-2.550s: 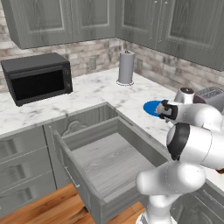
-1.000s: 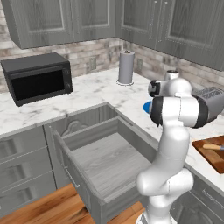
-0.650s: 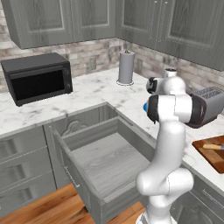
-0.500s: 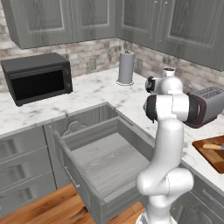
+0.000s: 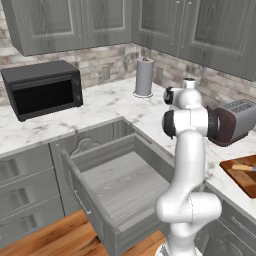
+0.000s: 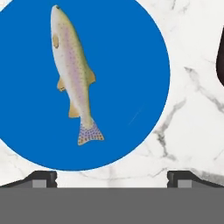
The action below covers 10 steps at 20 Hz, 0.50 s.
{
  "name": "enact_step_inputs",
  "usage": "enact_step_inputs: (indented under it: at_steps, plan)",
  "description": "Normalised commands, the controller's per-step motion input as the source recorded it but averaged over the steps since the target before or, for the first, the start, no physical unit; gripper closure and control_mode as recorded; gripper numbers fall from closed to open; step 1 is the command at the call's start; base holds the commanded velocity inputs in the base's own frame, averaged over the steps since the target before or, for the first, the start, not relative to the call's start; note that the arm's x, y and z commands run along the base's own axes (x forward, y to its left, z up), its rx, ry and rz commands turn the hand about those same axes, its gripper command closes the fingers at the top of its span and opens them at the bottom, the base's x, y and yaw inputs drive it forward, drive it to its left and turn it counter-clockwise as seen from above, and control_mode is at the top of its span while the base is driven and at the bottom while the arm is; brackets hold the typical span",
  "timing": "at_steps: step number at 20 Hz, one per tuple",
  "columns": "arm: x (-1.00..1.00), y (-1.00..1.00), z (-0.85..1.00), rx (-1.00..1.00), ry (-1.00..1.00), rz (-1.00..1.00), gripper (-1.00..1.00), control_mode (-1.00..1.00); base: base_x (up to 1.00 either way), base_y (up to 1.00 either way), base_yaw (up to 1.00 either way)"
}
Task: Pick up the knife from the drawer and place it on the cutting board. Then place the meat from the plate to the cutting board.
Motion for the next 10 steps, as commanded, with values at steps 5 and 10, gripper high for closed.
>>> enact_step_inputs:
  at_steps: [5, 10]
  plan:
    - [0.28, -0.24, -0.16, 0.00, 0.03, 0.05, -1.00, -1.00, 0.00, 0.00, 0.00]
    - [0.36, -0.04, -0.31, 0.00, 0.08, 0.04, -1.00, -1.00, 0.00, 0.00, 0.00]
